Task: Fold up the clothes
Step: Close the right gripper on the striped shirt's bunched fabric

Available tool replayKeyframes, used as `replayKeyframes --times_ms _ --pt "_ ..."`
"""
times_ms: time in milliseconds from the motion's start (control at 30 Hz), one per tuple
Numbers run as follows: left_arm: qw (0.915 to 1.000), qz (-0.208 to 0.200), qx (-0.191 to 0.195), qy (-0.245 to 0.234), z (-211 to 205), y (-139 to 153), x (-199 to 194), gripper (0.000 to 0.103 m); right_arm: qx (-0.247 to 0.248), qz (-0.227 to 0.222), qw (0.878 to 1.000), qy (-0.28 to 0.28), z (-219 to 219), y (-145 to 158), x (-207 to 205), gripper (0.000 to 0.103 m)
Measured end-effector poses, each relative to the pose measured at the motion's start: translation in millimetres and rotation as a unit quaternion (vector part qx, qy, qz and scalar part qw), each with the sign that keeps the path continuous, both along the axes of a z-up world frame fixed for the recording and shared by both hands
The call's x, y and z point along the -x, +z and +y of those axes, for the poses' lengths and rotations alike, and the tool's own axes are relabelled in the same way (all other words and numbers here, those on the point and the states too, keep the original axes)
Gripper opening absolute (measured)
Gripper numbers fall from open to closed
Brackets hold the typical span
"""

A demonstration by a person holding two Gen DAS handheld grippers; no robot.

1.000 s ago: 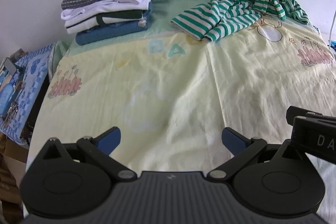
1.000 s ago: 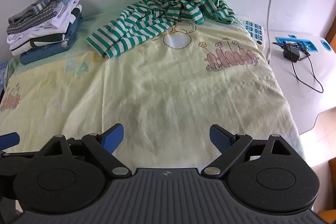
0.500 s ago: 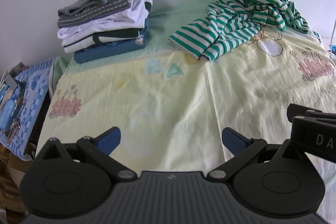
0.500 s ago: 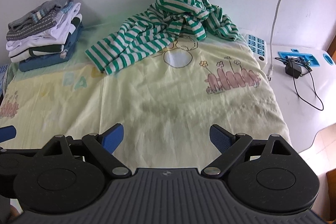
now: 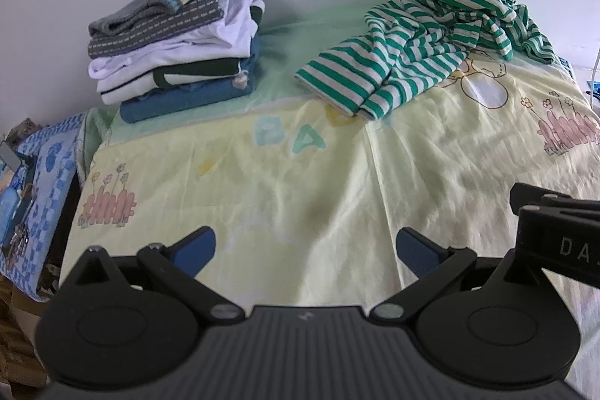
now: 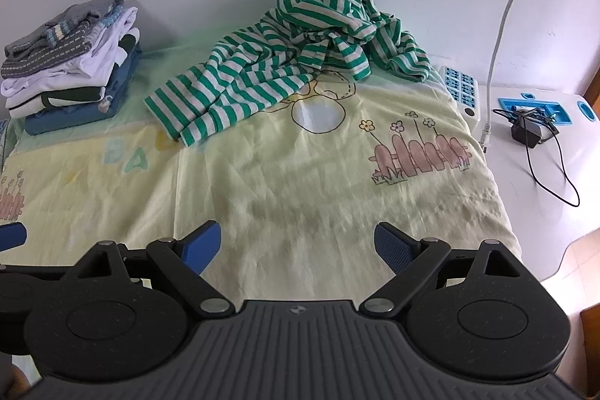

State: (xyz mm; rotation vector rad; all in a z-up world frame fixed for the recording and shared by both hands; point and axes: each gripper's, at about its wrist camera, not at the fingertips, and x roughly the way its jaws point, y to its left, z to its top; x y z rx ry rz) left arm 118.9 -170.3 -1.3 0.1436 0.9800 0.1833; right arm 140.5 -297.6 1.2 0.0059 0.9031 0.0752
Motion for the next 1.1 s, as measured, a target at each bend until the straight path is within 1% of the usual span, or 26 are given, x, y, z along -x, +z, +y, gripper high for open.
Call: replayKeyframes --times_ms 267,400,533,600,667,733,800,867,1033,1100 --pt "0.9999 0.0 -0.002 -0.013 7 0 -22 0.102 0.007 -0.002 1.0 0.008 7 1 -19 0.091" --pt "0.9991 0.01 0.027 -0.031 15 1 -49 0.102 -0.003 0.002 1.0 0.01 5 4 -41 0.091" --pt "0.9984 0.002 0.028 -0.05 18 3 -79 0.102 0.0 -0.004 1.0 0.013 1 8 -66 0.091" --pt "0.9974 0.007 0.043 -0.057 21 2 -96 0.102 -0.005 -0.006 1.0 0.012 -4 8 -81 0.091" --pt "0.9957 0.019 0.068 -0.06 26 0 -116 0.102 -0.013 -0.005 1.0 0.014 -8 6 -98 0.089" --pt "0.9946 0.018 0.08 -0.063 28 -1 -134 0.102 -0.017 -0.001 1.0 0.006 -14 3 -116 0.088" --pt "0.9954 0.006 0.06 -0.074 22 0 -146 0.102 -0.022 0.0 1.0 -0.002 -21 0 -134 0.084" --pt "0.9944 0.0 0.047 -0.095 14 0 -158 0.102 -0.021 -0.006 1.0 -0.012 -26 -1 -151 0.083" --pt "0.9912 0.005 0.048 -0.123 -3 -14 -188 0.102 -0.027 -0.033 0.999 -0.019 -38 -1 -188 0.081" --pt "0.9913 0.009 0.051 -0.121 -8 -23 -199 0.102 -0.026 -0.045 0.999 -0.014 -40 -2 -202 0.081"
